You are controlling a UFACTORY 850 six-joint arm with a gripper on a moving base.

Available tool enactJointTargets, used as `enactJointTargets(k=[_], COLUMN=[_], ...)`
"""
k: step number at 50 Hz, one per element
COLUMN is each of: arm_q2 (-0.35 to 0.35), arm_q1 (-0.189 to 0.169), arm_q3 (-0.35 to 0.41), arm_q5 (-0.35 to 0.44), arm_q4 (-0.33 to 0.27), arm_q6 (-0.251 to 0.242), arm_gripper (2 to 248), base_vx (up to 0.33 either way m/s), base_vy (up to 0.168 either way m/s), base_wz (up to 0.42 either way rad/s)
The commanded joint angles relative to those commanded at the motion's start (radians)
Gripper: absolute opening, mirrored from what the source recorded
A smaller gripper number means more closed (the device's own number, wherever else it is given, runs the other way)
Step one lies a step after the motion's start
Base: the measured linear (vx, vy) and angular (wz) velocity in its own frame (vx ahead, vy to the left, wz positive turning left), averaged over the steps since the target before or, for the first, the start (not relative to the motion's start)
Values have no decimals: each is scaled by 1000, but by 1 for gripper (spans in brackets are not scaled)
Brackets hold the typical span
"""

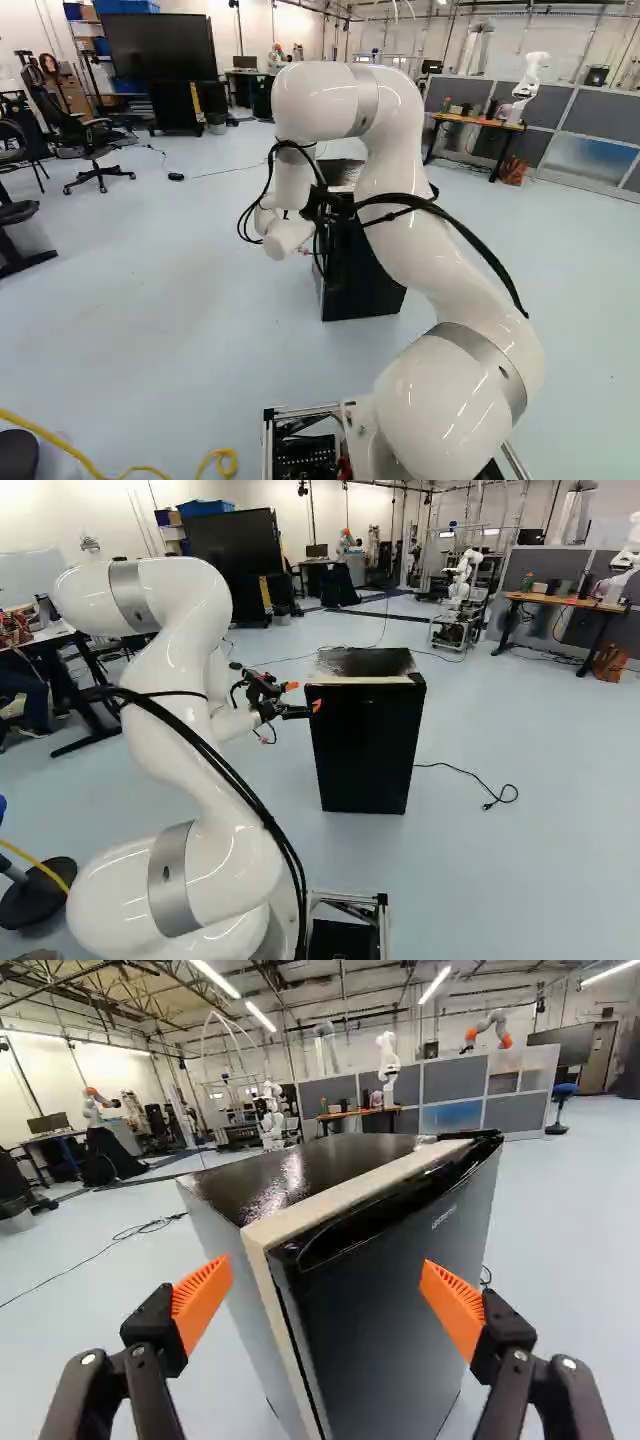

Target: Grab a drink from the fridge

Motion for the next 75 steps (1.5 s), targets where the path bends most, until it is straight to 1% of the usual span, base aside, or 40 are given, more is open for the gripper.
enactJointTargets(k=[52, 64, 75], arm_q2=[-2, 11, 35], arm_q1=[-56, -64, -68], arm_q3=[-3, 19, 63], arm_q5=[-64, -74, -82], arm_q4=[0, 0, 0], arm_q6=[0, 0, 0], arm_gripper=[247, 247, 247], base_vx=[0, 0, 0], base_vy=[0, 0, 0], base_wz=[0, 0, -3])
